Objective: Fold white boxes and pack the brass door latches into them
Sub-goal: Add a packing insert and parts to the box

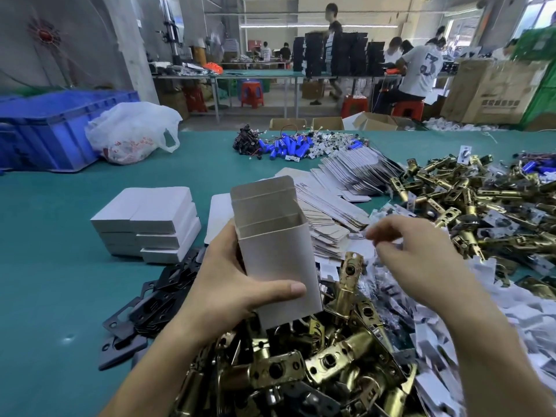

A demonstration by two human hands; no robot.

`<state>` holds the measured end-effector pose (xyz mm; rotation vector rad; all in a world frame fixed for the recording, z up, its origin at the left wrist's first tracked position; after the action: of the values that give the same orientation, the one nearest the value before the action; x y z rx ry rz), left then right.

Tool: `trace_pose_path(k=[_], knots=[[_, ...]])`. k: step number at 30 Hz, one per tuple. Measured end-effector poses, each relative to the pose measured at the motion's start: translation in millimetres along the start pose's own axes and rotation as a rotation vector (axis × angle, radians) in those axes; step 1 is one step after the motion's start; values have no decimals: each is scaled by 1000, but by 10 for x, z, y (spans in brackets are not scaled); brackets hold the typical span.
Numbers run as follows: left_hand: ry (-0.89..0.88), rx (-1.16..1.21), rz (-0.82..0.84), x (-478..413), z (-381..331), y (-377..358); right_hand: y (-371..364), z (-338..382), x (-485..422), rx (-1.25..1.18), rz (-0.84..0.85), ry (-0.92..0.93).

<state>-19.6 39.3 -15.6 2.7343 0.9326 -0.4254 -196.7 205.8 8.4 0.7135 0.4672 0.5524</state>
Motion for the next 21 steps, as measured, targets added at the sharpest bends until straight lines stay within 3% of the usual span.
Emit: trace_pose_path(k=[6,12,17,21], knots=[[-5,9,-11,30,-7,-43,-86,-312,-33,297,154,-163],[82,-81,189,59,9,-126,-265,-299,-8,498,336,-144],[93,-40,227,75,3,-134,-278,-363,-8,488,255,-210],[34,-8,127,62,-10,-108,-207,-417,-36,332,172,-265]])
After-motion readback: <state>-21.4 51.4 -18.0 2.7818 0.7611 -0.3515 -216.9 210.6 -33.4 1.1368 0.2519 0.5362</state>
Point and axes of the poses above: each hand's wrist, its own x-axis away from the middle knuckle, its own y-axis out of the back of the hand, z = x × y, the point moved 3 cm from there along -x, towards the middle knuckle, and after that the axes turned 1 degree about -y, right-handed, at the moved point
